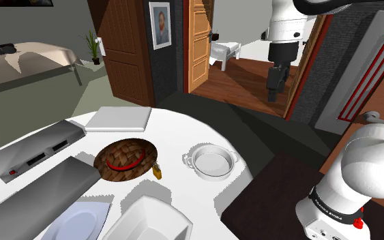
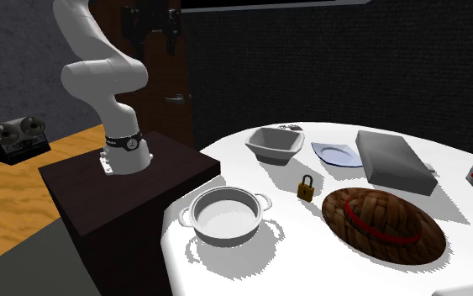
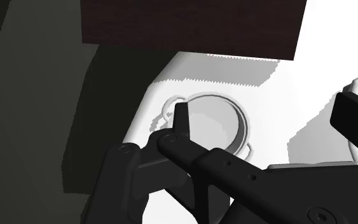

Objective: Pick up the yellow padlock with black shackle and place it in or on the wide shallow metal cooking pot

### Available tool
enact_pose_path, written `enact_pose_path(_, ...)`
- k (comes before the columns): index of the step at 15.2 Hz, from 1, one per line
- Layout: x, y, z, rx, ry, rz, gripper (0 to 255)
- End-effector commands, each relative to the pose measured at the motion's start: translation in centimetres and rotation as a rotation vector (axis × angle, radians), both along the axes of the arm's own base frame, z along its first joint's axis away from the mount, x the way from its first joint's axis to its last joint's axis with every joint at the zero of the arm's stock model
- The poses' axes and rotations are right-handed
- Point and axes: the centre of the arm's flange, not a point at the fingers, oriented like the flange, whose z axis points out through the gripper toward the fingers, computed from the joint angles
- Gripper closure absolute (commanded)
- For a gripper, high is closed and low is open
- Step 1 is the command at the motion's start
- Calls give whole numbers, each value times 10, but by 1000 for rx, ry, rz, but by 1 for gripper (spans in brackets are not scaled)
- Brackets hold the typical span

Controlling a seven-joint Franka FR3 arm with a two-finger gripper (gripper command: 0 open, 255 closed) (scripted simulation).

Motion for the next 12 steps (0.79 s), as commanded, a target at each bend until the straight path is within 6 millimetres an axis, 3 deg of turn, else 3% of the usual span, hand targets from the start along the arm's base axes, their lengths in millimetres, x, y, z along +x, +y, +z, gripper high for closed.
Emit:
enact_pose_path(1,0,0,0,0,0,0,0)
enact_pose_path(12,86,80,-88,-9,13,-36,0)
